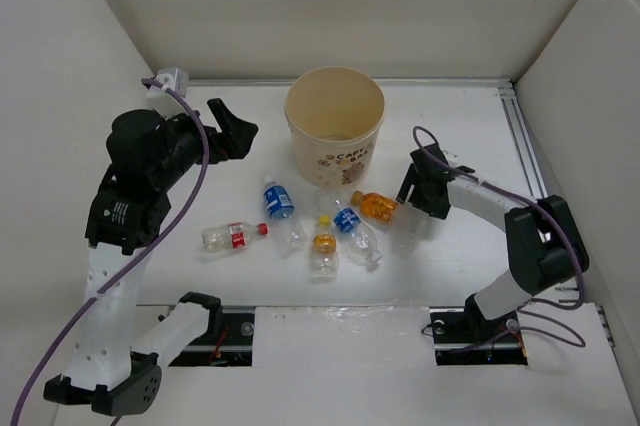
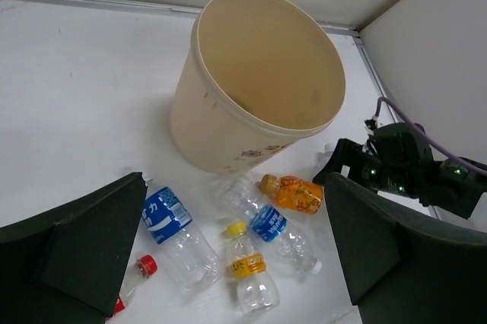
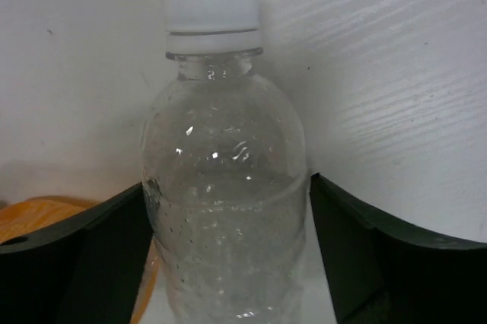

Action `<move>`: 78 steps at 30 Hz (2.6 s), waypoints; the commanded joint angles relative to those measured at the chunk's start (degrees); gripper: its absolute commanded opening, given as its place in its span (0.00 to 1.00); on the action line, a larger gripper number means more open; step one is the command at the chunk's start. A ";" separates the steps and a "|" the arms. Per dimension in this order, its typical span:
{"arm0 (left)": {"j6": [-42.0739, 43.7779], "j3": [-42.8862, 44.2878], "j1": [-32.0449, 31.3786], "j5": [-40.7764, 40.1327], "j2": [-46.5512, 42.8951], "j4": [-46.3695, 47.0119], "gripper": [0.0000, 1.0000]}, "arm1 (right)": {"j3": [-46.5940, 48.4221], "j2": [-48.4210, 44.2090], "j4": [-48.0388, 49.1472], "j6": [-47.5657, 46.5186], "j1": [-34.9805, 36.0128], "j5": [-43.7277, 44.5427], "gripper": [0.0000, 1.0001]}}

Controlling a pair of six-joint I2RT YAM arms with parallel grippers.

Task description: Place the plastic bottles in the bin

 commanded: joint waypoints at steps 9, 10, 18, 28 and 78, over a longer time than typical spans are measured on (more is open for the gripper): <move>0.85 4.26 -0.06 7.72 2.92 1.97 1.00 | 2.50 -9.08 -5.31 1.46 -2.10 5.45 0.22; 0.85 5.05 -0.06 8.69 3.71 2.49 1.00 | 3.30 -11.71 -6.90 1.46 -2.10 6.86 0.15; 0.85 10.07 -0.06 30.62 12.24 10.48 1.00 | 12.98 -29.73 -8.52 -2.66 -1.58 3.30 0.00; -7.05 -1.34 -0.06 47.63 10.93 31.20 1.00 | 32.83 -21.62 18.83 -6.19 9.22 -30.83 0.00; -6.10 12.34 -1.37 21.79 41.68 49.61 0.42 | 11.06 -36.86 -0.57 -19.47 9.39 -5.98 1.00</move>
